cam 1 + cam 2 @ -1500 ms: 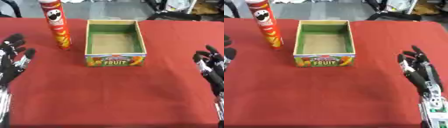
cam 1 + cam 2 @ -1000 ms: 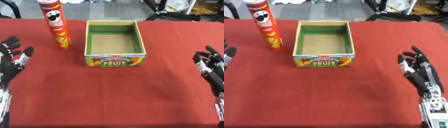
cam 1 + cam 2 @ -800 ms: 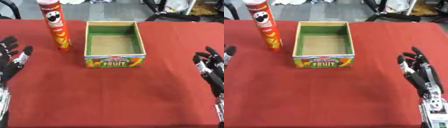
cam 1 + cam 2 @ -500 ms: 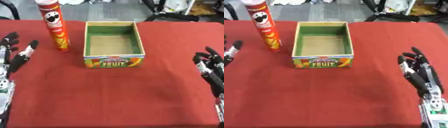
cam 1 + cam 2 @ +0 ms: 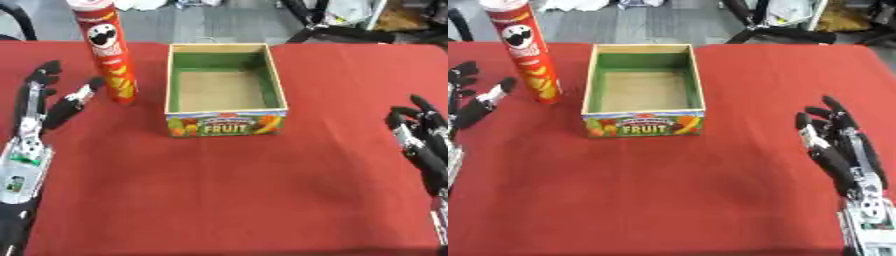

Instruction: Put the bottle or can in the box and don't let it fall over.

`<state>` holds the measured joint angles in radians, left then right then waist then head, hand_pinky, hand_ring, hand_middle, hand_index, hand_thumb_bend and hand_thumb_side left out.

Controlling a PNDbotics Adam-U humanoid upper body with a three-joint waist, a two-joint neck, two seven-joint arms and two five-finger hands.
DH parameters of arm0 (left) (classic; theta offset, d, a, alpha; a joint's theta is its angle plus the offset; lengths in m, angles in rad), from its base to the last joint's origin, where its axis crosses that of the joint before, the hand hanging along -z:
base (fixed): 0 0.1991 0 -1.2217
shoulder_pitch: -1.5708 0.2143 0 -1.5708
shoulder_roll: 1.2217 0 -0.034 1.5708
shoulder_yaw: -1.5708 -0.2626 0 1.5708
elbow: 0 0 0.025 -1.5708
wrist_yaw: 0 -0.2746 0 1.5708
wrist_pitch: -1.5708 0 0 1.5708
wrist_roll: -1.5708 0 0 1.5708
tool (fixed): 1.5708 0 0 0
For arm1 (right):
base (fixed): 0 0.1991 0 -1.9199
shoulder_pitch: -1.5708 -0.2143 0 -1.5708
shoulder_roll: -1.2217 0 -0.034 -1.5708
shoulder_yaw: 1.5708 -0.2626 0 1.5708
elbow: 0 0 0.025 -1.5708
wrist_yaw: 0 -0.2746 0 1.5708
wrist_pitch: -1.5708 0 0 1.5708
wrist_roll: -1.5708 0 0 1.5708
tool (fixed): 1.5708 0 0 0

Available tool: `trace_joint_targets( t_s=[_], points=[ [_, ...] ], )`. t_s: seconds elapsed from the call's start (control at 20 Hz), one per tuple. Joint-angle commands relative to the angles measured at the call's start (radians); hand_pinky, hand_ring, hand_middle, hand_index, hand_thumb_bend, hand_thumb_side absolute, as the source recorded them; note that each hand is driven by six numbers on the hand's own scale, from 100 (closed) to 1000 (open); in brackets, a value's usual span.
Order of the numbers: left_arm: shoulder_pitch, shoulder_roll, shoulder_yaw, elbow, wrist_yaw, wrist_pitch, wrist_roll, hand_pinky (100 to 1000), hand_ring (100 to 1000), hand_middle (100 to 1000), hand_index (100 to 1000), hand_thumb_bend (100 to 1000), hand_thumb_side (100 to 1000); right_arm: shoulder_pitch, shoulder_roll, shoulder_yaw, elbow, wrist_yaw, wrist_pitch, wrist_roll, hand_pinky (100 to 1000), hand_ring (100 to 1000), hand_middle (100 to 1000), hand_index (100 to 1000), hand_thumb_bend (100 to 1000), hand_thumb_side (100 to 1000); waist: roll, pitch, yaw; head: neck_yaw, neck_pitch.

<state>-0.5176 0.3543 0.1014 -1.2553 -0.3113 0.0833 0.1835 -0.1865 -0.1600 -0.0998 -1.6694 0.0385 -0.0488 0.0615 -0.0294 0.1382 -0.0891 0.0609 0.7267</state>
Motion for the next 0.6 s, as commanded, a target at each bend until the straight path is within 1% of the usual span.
trace_joint_targets(
  t_s=[0.05,0.1,0.15,0.35,0.6],
  points=[
    [-0.051,0.033,-0.013,0.045,0.002,-0.012,0.024,841,854,809,901,807,631,-0.006,-0.008,0.002,-0.017,-0.009,-0.001,0.005,866,782,787,974,295,461,0.002,-0.022,-0.007,0.007,-0.009],
    [-0.066,0.034,-0.017,0.062,-0.001,-0.016,0.030,842,855,809,902,814,647,-0.006,-0.007,0.003,-0.016,-0.010,-0.001,0.006,866,782,787,974,294,461,0.002,-0.022,-0.011,0.009,-0.008],
    [-0.079,0.034,-0.019,0.079,-0.004,-0.021,0.034,842,855,809,902,796,628,-0.006,-0.007,0.004,-0.016,-0.010,-0.001,0.006,866,782,787,974,294,461,0.001,-0.023,-0.014,0.011,-0.009],
    [-0.120,0.044,-0.021,0.132,-0.011,-0.040,0.046,843,855,810,903,780,621,-0.005,-0.007,0.006,-0.014,-0.010,-0.001,0.009,866,782,787,974,294,462,0.001,-0.024,-0.026,0.014,-0.008],
    [-0.150,0.070,-0.017,0.179,-0.018,-0.053,0.059,845,852,807,904,759,616,-0.004,-0.008,0.007,-0.012,-0.011,-0.001,0.010,866,782,786,974,293,463,0.001,-0.024,-0.033,0.014,-0.008]
  ],
)
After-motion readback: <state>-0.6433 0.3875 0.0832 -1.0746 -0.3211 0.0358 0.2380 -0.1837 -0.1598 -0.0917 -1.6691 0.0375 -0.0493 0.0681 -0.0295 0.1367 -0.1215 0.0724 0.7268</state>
